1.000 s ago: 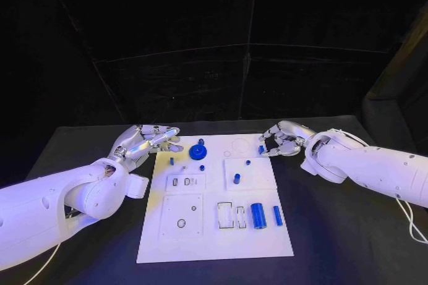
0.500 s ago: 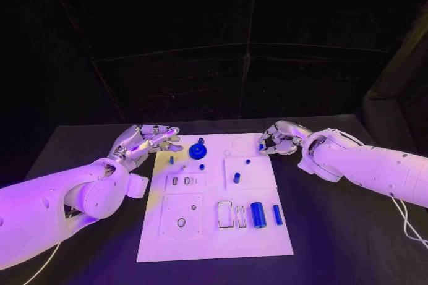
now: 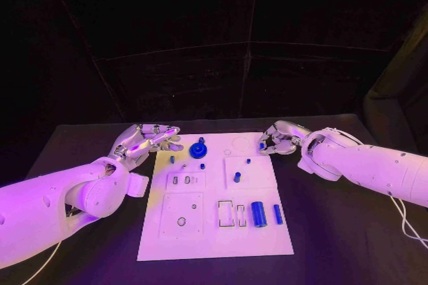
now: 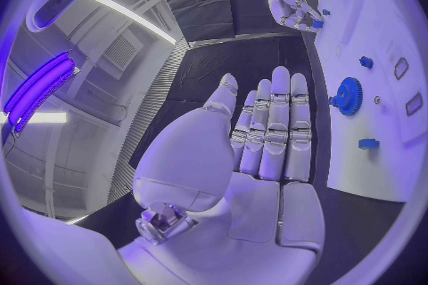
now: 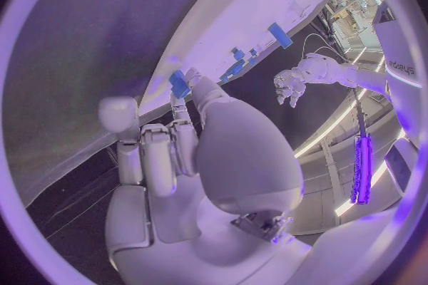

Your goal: Assemble the parts on the task board

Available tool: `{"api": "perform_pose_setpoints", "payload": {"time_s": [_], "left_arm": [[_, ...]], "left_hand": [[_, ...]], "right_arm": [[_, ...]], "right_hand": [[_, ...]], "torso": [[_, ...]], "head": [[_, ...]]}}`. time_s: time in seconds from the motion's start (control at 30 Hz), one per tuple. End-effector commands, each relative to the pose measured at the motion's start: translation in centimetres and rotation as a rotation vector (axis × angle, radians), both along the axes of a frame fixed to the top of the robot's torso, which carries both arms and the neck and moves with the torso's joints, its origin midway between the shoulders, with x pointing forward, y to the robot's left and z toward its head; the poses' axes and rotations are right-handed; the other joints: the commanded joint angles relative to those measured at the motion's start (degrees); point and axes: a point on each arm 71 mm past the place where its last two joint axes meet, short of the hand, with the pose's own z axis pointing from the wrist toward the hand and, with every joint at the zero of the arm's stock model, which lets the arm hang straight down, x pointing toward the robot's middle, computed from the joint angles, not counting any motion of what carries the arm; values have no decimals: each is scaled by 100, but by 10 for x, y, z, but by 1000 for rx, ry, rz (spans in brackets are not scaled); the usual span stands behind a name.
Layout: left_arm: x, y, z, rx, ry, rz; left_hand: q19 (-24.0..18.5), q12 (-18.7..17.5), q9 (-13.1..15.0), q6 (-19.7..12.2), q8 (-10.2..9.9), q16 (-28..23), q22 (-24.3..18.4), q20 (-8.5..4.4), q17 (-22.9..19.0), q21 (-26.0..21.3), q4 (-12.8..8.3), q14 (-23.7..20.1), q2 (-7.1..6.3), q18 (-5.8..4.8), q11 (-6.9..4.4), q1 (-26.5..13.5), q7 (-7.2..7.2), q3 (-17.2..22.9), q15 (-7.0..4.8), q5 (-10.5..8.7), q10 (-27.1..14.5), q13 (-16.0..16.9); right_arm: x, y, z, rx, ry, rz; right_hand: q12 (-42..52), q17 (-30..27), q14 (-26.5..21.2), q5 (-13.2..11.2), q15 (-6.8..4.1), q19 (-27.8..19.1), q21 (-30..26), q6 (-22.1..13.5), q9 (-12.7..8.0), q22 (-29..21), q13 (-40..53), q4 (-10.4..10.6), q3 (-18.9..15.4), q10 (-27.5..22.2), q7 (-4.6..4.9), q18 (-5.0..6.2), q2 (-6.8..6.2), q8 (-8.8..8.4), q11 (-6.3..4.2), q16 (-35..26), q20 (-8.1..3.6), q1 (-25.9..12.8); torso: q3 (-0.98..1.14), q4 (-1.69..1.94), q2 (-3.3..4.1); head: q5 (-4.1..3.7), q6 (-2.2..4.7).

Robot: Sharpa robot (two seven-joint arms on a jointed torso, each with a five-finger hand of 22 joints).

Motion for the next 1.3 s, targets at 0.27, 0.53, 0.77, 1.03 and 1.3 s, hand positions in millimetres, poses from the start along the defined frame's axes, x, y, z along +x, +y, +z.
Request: {"api": "perform_pose_setpoints", "payload": {"time_s": [0.27, 0.53, 0.77, 1.03, 1.3], "left_arm": [[0, 0, 1, 0, -3, -6], [0, 0, 1, 1, -4, -5], [0, 0, 1, 1, -4, -3], [0, 1, 1, 3, -4, 0], [-1, 2, 1, 5, -4, 5]], "left_hand": [[47, -46, 3, 30, -32, -22, -11, 11, 13, -2, -29, 16, 57, 42, -6, 4, -6, -7, 8, 10, -44, -12], [48, -57, 2, 25, -38, -26, -13, 11, 18, -5, -33, 14, 58, 41, -2, 4, -2, -10, 10, 10, -52, -15], [48, -58, 1, 25, -38, -27, -13, 11, 18, -6, -34, 14, 58, 41, -2, 4, -1, -11, 10, 10, -53, -16], [49, -64, 1, 23, -41, -29, -14, 12, 21, -7, -37, 13, 59, 41, 0, 5, 0, -11, 11, 10, -58, -18], [49, -64, 1, 23, -41, -29, -14, 12, 21, -7, -37, 13, 59, 41, 0, 5, 0, -11, 11, 10, -58, -18]], "right_arm": [[1, 1, 0, -15, 10, 4], [1, 2, 0, -25, 7, -1], [1, 2, 1, -25, -3, -28], [-4, 9, 4, 13, -9, -48], [-20, 28, 16, 79, -11, -68]], "right_hand": [[16, 1109, 513, -41, -37, -12, 23, 22, -14, 3, 536, -12, 31, 8, 10, -84, 22, 5, -30, 9, -46, -15], [25, 1126, 516, -42, -45, -2, 32, 66, -19, 20, 550, -22, 65, 20, -2, -88, 61, 8, -40, 15, -56, -12], [2, 1134, 518, -317, -121, 8, 38, 316, -23, 23, 543, -133, 490, 20, -93, -87, 413, 73, -127, 16, -123, 170], [-15, 1157, 523, -411, -134, 18, 47, 370, -59, 36, 542, -222, 846, 24, -100, -96, 440, 48, -137, 23, -146, 82], [-28, 1173, 527, -505, -131, 25, 50, 369, -75, 42, 534, -218, 945, 23, -96, -97, 392, 24, -132, 28, -146, -49]], "torso": [[3, 3, -10], [4, 1, -11], [3, 9, -18], [2, 3, -17], [-33, 23, -43]], "head": [[-3, -14], [-3, -33], [-8, -43], [17, -33], [5, -56]]}}
